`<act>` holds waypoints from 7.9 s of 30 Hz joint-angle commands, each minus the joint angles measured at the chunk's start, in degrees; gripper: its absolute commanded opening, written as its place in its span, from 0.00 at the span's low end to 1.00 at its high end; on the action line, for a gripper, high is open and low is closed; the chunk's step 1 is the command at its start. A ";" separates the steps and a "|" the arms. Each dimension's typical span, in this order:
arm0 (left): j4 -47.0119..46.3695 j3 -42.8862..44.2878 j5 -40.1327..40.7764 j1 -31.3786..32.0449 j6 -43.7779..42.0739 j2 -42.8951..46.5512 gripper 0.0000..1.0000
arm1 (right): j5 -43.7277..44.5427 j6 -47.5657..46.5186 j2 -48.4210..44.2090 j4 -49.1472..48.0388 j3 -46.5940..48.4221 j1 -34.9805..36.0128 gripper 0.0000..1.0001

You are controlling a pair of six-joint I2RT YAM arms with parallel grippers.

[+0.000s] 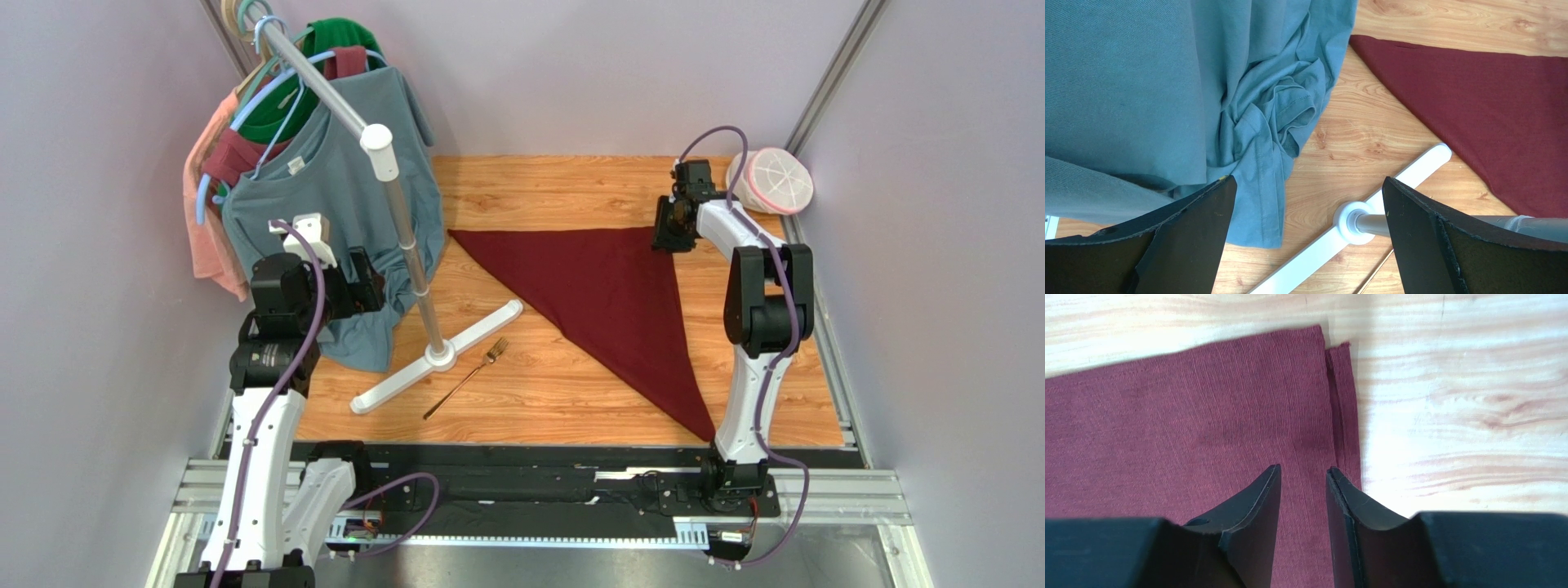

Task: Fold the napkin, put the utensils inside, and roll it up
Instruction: Fold the napkin, then grab a utensil with the right arm

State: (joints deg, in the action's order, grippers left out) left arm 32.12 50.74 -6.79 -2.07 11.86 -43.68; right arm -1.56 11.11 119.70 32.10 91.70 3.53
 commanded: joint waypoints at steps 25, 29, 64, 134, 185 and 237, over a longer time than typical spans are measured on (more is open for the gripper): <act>-1.09 1.20 -0.25 -0.22 -0.08 0.09 0.98 | -0.19 -4.17 5.72 -2.21 7.44 -1.95 0.37; -1.09 1.20 -0.25 -0.31 -0.17 0.09 0.98 | -0.46 -4.43 6.25 -2.21 7.61 -1.95 0.36; -1.27 1.20 -1.04 -0.22 0.18 0.35 0.98 | -0.99 -2.76 0.63 -5.20 2.35 -2.12 0.00; -1.80 0.85 -1.22 -0.22 1.76 3.78 0.95 | 1.47 55.14 -26.11 -24.45 -31.67 51.66 0.50; -1.71 1.29 -4.02 1.36 3.35 6.33 0.95 | 13.43 65.53 3.96 4.29 -8.29 57.29 0.28; -2.06 0.68 -4.38 1.63 3.44 3.95 0.95 | 15.11 26.68 -3.77 5.09 -19.89 49.29 0.13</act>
State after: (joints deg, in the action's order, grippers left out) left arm 31.94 50.74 -11.31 -0.78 15.11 -39.64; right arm 14.37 38.76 112.42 38.89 77.01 53.56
